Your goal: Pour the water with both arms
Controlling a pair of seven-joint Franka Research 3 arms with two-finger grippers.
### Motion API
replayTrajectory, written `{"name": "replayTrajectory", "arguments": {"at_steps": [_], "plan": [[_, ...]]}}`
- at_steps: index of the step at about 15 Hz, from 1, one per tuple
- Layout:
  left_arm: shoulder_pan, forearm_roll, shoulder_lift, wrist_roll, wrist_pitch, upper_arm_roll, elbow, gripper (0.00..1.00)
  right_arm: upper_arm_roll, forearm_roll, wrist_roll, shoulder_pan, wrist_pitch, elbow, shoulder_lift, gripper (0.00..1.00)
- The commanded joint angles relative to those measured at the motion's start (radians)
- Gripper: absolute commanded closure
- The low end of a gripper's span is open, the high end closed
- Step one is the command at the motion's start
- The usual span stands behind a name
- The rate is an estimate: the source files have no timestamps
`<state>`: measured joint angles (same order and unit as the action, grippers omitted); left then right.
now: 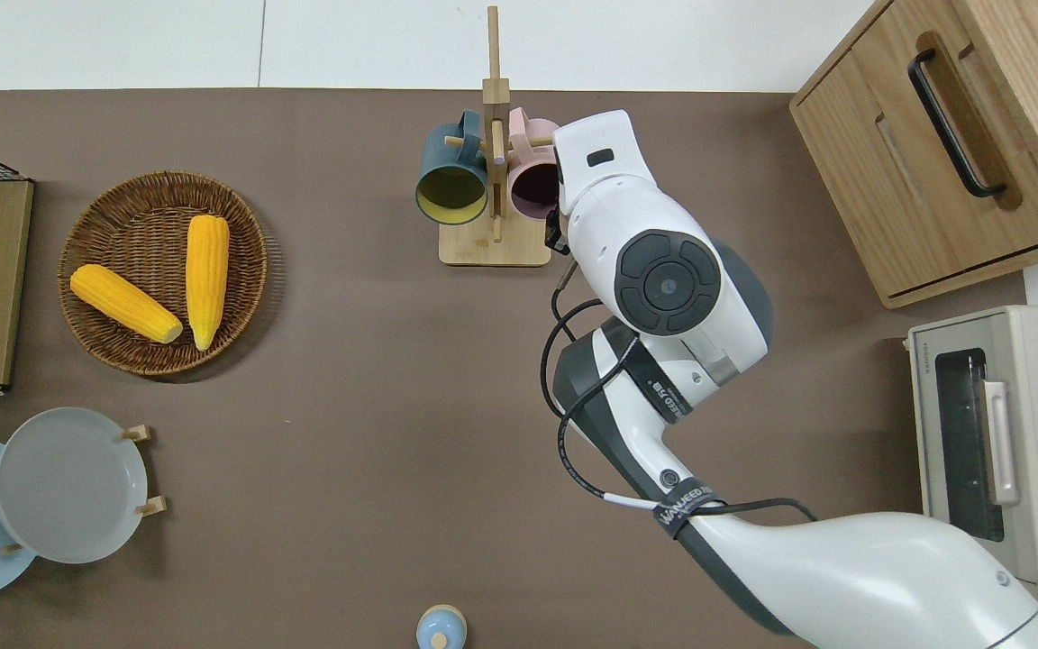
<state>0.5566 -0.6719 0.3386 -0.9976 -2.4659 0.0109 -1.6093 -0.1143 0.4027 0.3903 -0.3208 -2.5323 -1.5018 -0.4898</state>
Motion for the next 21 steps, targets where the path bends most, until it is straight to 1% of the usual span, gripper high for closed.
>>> {"name": "replayTrajectory", "arguments": {"at_steps": [1,4,5,8,12,16,17,18,19,21], "plan": [[-0.006,-0.028,0.007,-0.023,-0.044,-0.012,-0.009,0.0,0.007,0.016,-0.008,-0.004,-0.013,0.032,-0.021,0.588],[-0.007,-0.054,0.013,-0.023,-0.06,-0.019,-0.009,0.0,0.007,0.013,-0.01,-0.004,-0.013,0.032,-0.022,0.624],[-0.006,-0.055,0.013,-0.024,-0.061,-0.023,-0.009,0.0,0.007,0.013,-0.014,-0.004,-0.013,0.034,-0.023,0.659],[-0.004,-0.054,0.013,-0.027,-0.061,-0.025,-0.009,0.0,0.008,0.013,-0.025,-0.004,-0.014,0.034,-0.023,0.664],[-0.001,-0.052,0.013,-0.029,-0.061,-0.023,-0.007,0.0,0.008,0.013,-0.042,-0.012,-0.013,0.054,-0.033,0.695],[-0.003,-0.052,0.014,-0.029,-0.065,-0.023,-0.007,0.01,0.008,0.011,-0.083,-0.012,-0.014,0.054,-0.033,0.714],[-0.003,-0.054,0.014,-0.029,-0.065,-0.023,-0.007,0.01,0.008,0.008,-0.093,-0.012,-0.013,0.054,-0.033,0.735],[-0.004,-0.054,0.014,-0.029,-0.065,-0.023,-0.007,0.06,0.008,0.008,-0.109,-0.014,-0.013,0.054,-0.033,0.741],[-0.004,-0.054,0.016,-0.029,-0.065,-0.023,-0.007,0.09,0.008,0.008,-0.129,-0.012,-0.013,0.054,-0.033,0.743],[0.0,-0.054,0.016,-0.029,-0.065,-0.023,-0.007,0.1,0.008,0.008,-0.145,-0.014,-0.013,0.052,-0.033,0.768]]}}
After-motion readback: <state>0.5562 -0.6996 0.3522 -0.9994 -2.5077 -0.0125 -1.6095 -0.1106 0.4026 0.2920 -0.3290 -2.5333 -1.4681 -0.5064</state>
